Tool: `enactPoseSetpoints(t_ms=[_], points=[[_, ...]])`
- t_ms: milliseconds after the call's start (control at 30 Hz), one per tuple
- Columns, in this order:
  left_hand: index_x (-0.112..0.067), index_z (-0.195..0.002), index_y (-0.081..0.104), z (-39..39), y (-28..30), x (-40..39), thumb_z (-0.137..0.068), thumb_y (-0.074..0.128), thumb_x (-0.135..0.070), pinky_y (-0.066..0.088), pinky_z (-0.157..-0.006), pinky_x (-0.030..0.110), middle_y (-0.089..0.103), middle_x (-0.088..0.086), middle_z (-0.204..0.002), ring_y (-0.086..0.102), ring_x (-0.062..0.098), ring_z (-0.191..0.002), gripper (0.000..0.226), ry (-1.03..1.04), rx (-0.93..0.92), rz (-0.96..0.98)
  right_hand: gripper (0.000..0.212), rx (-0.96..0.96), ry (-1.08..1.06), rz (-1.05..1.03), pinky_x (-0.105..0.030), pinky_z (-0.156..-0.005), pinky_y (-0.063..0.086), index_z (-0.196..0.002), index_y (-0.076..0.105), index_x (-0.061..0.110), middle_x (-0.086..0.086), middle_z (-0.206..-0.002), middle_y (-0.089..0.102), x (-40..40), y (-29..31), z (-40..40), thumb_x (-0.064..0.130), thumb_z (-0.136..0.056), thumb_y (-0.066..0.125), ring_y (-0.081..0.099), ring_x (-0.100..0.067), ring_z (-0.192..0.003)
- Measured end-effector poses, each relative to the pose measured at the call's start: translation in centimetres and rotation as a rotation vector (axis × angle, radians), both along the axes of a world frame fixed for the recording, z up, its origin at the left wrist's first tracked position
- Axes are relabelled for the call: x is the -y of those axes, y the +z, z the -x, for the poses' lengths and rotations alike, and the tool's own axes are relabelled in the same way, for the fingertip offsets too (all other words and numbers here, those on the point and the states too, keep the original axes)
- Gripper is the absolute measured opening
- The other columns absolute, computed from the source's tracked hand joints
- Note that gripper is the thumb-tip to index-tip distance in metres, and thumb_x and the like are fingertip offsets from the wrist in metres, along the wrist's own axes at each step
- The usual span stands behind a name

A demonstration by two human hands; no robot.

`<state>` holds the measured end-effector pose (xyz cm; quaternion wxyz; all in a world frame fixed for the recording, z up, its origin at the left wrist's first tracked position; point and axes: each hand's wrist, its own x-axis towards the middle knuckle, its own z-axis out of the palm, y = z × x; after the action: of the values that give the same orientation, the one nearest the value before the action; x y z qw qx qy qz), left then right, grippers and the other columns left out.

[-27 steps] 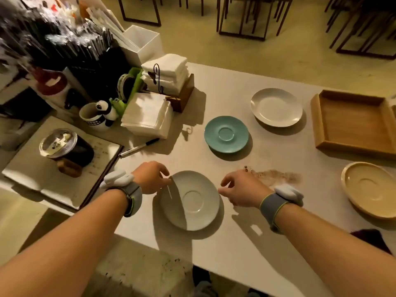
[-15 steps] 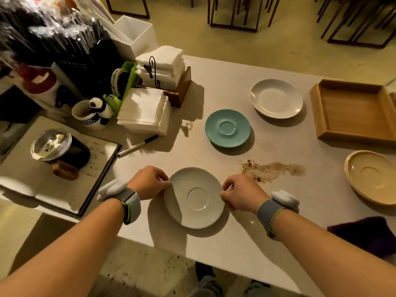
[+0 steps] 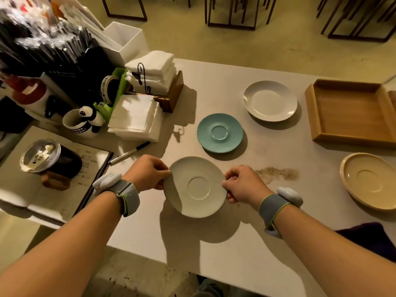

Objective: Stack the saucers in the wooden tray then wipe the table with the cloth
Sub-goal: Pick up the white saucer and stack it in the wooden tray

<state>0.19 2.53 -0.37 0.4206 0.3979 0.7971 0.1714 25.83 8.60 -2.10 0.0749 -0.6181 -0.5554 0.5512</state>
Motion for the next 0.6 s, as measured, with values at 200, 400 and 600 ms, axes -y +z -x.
enactPoseSetpoints(t_ms=[200,400,600], points=[[-0.006,-0.082,0.074,-4.3,1.8,-6.7,-0.084,0.072,-0.016,0.06,-0.055,0.027,0.073,0.012,-0.072,0.072,0.018,-0.058,0.01,0.068,0.02,-0.113,0.012,-0.049,-0.028,-0.048,-0.036,-0.052,0.058,-0.08,0.064,0.015,-0.011,-0.075,0.065,-7.3,1.7,-3.9,0.003,-0.08,0.066,0.067,-0.027,-0.059],[-0.005,-0.096,0.072,-9.1,2.6,-12.9,-0.087,0.068,-0.011,0.061,-0.061,0.026,0.072,0.013,-0.084,0.072,0.023,-0.071,0.011,0.141,0.081,-0.182,0.016,-0.086,-0.063,-0.094,-0.031,-0.05,0.054,-0.087,0.064,0.013,-0.01,-0.075,0.06,-14.7,3.0,-7.5,-0.002,-0.081,0.066,0.064,-0.028,-0.061],[0.0,-0.1,0.069,-13.6,2.5,-20.3,-0.087,0.067,-0.004,0.057,-0.051,0.018,0.07,0.019,-0.091,0.07,0.027,-0.074,0.014,0.249,0.175,-0.165,0.017,-0.046,-0.119,-0.136,-0.038,-0.06,0.056,-0.089,0.064,0.01,-0.013,-0.077,0.063,-22.4,3.2,-10.8,-0.003,-0.079,0.069,0.064,-0.03,-0.068]])
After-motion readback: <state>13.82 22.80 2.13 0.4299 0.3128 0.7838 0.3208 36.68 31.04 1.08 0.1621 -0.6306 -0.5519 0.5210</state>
